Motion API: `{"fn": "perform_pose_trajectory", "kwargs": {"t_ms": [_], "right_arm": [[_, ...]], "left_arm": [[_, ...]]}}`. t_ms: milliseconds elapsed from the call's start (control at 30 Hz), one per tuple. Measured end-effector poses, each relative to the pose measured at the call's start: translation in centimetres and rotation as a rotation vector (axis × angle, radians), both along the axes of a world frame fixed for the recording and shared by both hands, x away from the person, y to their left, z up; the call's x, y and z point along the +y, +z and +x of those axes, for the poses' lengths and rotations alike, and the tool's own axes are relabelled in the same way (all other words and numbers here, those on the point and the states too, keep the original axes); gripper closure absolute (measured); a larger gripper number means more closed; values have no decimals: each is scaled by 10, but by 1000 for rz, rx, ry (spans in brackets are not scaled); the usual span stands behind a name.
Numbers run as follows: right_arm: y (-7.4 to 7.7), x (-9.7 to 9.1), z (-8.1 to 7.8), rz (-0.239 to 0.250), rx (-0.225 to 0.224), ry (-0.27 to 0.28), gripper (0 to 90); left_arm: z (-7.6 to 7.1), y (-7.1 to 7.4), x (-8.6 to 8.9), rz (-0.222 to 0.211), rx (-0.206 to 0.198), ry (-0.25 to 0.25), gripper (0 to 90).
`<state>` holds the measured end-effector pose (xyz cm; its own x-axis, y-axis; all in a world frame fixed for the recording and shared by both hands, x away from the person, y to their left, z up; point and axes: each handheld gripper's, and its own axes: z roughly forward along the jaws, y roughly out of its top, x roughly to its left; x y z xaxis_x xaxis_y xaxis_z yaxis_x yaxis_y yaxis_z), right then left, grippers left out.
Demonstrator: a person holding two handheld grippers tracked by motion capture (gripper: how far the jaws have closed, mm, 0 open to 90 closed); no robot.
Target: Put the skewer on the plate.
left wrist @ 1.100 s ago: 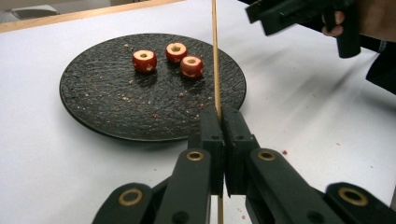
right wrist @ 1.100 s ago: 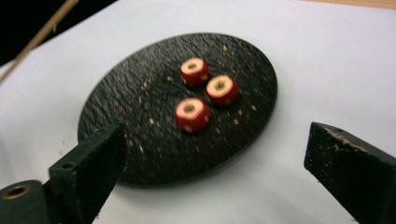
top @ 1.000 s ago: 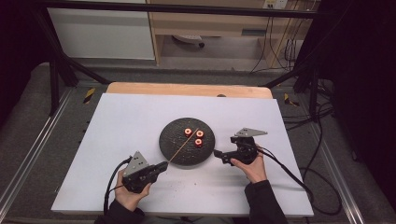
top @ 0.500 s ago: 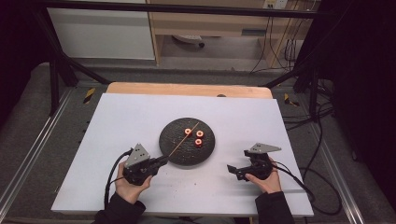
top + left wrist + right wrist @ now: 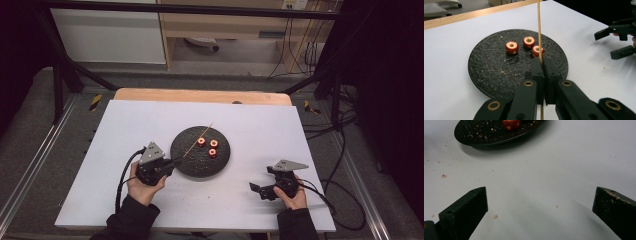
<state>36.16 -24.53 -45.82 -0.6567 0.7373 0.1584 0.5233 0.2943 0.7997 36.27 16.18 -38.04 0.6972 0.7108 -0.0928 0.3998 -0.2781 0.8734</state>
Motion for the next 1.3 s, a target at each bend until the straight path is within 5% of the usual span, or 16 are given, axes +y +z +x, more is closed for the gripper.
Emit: {"fn": "perform_pose_trajectory", "kwargs": {"t_ms": [800, 1300], "right_arm": [[-2, -4, -4, -6, 0, 8, 14], [-2, -4, -4, -11, -4, 10, 16]], "left_arm": [[60, -32, -23, 122, 68, 131, 880], [69, -54, -30, 191, 108, 158, 880]]}}
